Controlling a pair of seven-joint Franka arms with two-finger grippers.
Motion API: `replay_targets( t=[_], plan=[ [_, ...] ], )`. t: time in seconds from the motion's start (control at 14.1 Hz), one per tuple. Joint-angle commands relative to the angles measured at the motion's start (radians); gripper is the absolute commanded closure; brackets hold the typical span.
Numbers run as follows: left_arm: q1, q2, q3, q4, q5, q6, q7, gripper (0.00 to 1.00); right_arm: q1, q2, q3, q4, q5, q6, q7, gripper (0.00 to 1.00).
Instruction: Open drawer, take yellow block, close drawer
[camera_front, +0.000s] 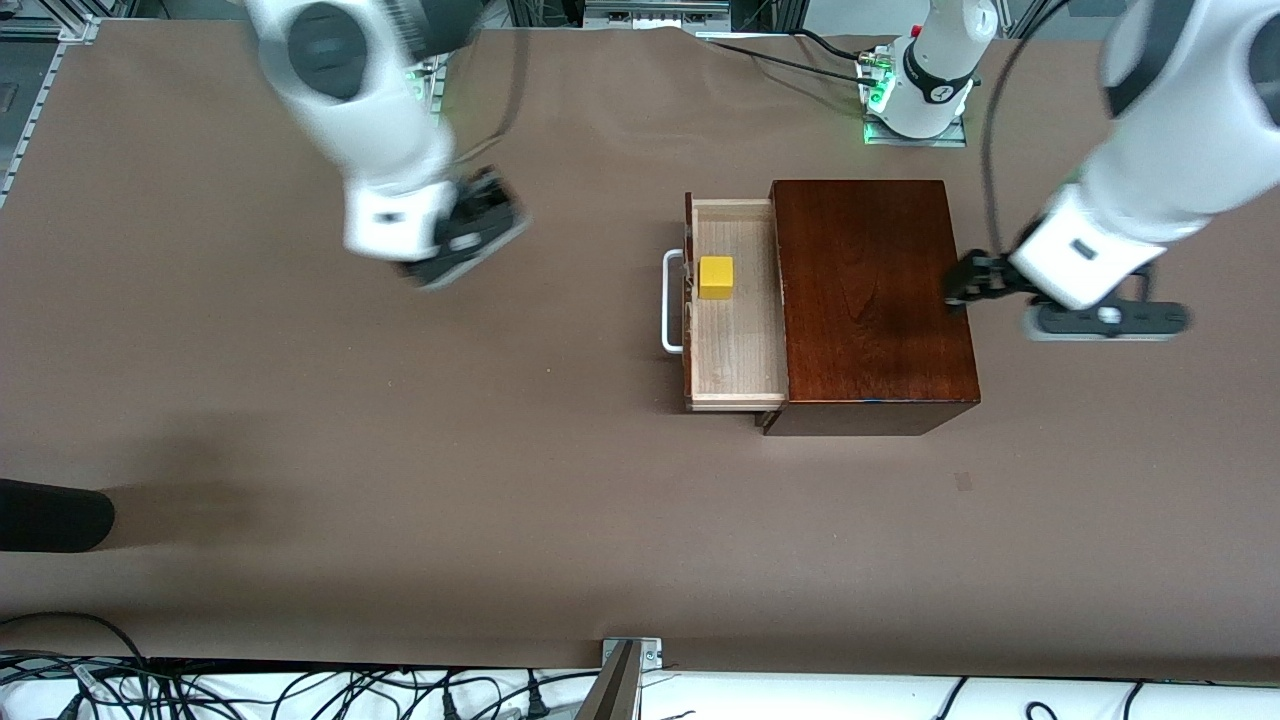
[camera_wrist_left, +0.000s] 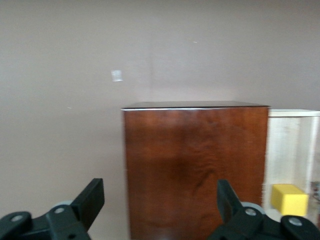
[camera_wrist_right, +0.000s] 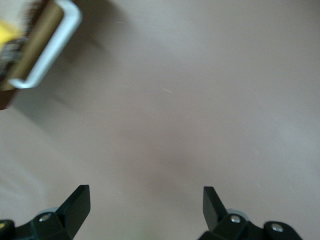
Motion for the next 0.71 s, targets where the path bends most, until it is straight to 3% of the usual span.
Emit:
replay_targets(
  t=[0.0,0.14,0.35,0.5,0.64],
  plan=[
    [-0.048,-0.094,0.130,-0.099,-0.020,0.024,0.098,0.00,0.145,0.114,-0.012,0.089,-0.012,0.095,-0.007,0.00],
    [-0.056,-0.162,0.178,-0.191,-0.018,0.087,0.098,0.00,0.205,0.255,-0.012,0.233,-0.013,0.114,-0.022,0.00],
    [-0.050,-0.248,0.181,-0.291,-0.024,0.095,0.086,0.00,0.245,0.460,0.011,0.480,-0.013,0.120,-0.081,0.00],
    [-0.039,-0.239,0.177,-0.281,-0.035,0.081,0.095,0.00,0.245,0.550,0.032,0.554,-0.013,0.202,-0.253,0.00],
    [-0.039,-0.234,0.178,-0.275,-0.067,0.083,0.094,0.00,0.245,0.583,0.035,0.555,-0.015,0.261,-0.341,0.00]
  ],
)
